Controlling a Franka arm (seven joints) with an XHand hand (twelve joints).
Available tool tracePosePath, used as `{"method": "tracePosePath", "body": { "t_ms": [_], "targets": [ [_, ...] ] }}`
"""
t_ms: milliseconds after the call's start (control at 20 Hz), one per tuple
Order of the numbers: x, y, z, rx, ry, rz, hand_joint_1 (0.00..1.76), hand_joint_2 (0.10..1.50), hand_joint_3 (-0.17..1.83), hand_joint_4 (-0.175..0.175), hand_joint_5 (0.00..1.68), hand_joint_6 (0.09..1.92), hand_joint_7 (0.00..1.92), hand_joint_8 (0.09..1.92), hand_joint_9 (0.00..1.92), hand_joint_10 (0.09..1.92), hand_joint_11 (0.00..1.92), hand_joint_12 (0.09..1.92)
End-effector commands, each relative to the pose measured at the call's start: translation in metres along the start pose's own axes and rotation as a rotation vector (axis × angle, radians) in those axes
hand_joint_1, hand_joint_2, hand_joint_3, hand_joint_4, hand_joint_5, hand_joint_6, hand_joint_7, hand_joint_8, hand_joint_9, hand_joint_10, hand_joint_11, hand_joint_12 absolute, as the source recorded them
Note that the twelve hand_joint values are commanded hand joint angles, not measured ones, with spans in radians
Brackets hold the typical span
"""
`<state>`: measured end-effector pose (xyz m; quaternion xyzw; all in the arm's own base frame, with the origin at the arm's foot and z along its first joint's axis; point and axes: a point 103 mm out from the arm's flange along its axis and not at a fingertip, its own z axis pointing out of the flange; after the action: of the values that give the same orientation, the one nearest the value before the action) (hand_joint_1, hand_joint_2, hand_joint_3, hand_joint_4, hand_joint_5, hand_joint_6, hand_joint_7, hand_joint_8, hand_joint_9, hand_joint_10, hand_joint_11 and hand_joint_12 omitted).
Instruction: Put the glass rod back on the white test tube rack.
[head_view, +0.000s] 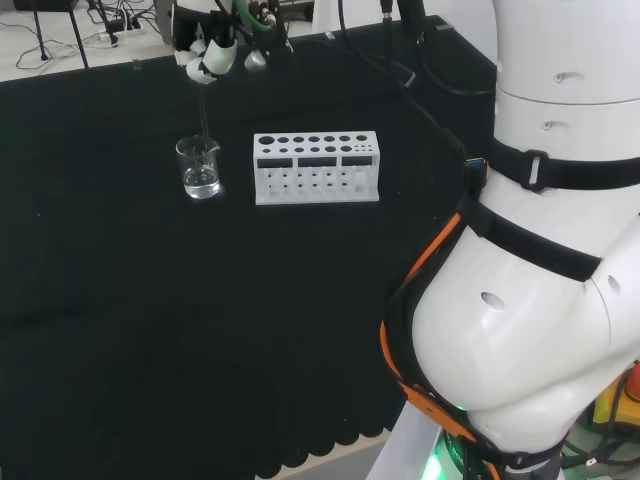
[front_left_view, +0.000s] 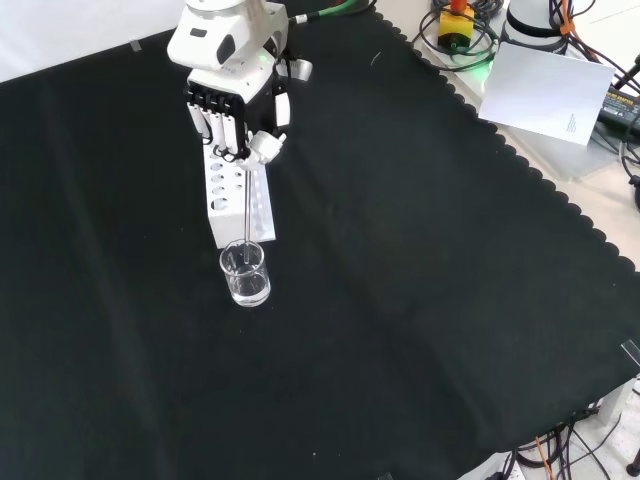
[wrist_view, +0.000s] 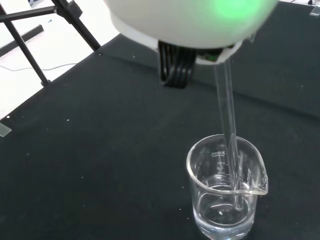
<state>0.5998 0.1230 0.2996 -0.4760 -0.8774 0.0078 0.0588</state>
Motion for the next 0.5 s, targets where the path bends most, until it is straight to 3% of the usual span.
{"method": "tracePosePath", "body": {
  "t_ms": [50,500],
  "targets": [
    [0.007,0.000,-0.003,-0.006,-0.013,-0.005,1.33,0.50,0.96,-0.175,1.30,0.51,1.31,1.03,1.76,0.65,1.50,0.98],
    [0.014,-0.011,-0.037,-0.044,-0.013,0.011,1.33,0.50,0.96,-0.175,1.30,0.51,1.31,1.03,1.76,0.65,1.50,0.98]
  ]
}}
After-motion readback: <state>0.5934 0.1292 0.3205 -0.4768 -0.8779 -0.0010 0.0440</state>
